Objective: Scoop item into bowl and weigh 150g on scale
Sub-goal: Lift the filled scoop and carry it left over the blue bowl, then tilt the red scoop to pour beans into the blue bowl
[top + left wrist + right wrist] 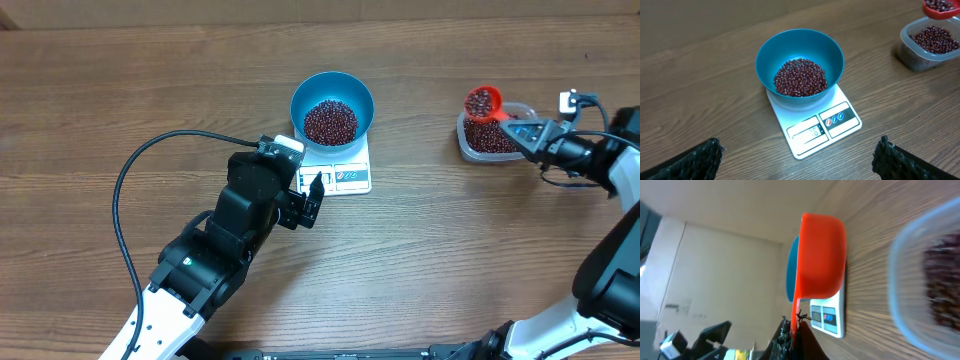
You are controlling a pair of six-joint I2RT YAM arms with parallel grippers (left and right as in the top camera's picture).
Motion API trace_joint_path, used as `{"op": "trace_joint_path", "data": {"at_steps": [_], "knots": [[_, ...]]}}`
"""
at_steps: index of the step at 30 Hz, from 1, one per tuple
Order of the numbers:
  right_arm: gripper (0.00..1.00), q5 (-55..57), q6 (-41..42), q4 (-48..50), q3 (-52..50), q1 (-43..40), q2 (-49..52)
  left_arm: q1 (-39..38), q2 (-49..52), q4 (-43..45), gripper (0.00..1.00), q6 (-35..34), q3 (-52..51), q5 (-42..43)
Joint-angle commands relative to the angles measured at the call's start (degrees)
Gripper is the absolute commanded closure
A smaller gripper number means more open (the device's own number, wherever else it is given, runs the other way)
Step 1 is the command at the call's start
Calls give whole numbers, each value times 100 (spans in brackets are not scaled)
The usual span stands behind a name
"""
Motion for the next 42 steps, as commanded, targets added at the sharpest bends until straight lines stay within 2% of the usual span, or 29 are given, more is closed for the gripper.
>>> {"op": "trace_joint_path", "data": {"at_steps": [1,7,21,27,33,42], "knots": [[96,-356,24,72,-20,326,28,-2,-111,42,0,127,20,-76],[97,-358,393,424,-13,960,28,-2,-111,46,1,127,20,-76],[96,-184,1801,2227,-13,2496,28,-2,-111,66,0,125,20,-74],[96,177,1794,2837,-13,3014,28,-2,-111,68,0,125,20,-76],[96,1646,1742,3123,-13,3449,28,-2,-111,68,0,127,20,-76],[96,2347,719,3550,-13,3709,26,-2,-111,68,0,127,20,-76]]}}
